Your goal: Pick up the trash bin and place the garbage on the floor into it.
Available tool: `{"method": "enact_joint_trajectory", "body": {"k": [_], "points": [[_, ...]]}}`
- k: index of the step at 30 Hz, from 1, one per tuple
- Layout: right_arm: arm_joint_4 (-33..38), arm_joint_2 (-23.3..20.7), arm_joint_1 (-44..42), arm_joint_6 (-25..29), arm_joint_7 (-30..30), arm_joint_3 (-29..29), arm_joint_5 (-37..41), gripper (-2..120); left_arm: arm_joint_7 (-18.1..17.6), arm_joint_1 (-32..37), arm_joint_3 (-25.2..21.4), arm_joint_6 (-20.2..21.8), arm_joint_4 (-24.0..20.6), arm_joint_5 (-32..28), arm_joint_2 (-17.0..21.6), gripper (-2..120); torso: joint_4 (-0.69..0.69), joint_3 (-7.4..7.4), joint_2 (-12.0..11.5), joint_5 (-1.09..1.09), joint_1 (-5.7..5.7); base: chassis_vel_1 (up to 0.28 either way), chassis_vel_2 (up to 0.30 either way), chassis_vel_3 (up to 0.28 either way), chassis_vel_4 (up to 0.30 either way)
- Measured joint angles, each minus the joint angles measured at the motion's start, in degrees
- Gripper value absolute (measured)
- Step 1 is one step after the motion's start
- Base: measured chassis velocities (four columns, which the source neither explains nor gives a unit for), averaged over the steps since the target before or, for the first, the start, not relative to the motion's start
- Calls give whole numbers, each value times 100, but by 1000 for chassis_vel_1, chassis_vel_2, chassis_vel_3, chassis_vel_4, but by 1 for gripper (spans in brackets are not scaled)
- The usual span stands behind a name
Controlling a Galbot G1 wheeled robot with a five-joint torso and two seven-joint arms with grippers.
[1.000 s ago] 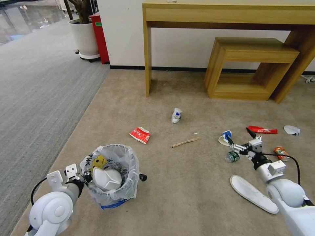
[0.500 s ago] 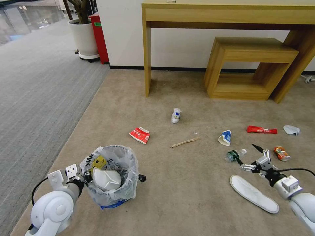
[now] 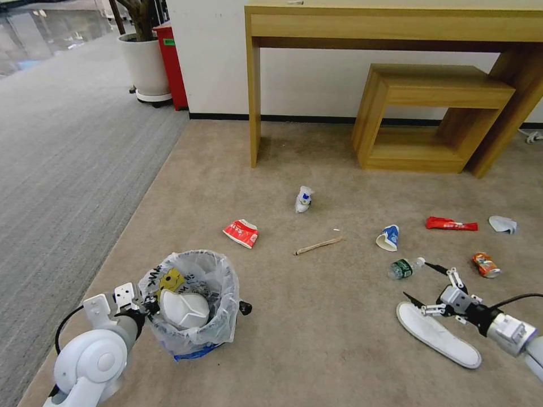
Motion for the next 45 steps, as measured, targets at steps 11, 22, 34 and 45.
{"method": "enact_joint_trajectory", "body": {"k": [11,22,34,45], "points": [[-285,47,-494,491,-372,180,-184,100,54,-49,27,-28,104,80,-18,0,-1,0,0,-1,0,0,0,0,0],[-788,324,-363,384,205,50,-425,100,68,-61,33,-41,122,109,-39,0,-1,0,0,0,0,0,0,0,0],[-1244,553,136,331,270,-134,-488,100,87,-9,42,-47,68,176,-81,0,-1,0,0,0,0,0,0,0,0],[-1772,783,422,353,241,-307,-618,100,87,13,53,-47,36,234,-124,0,0,0,0,0,0,0,0,0,0]]}}
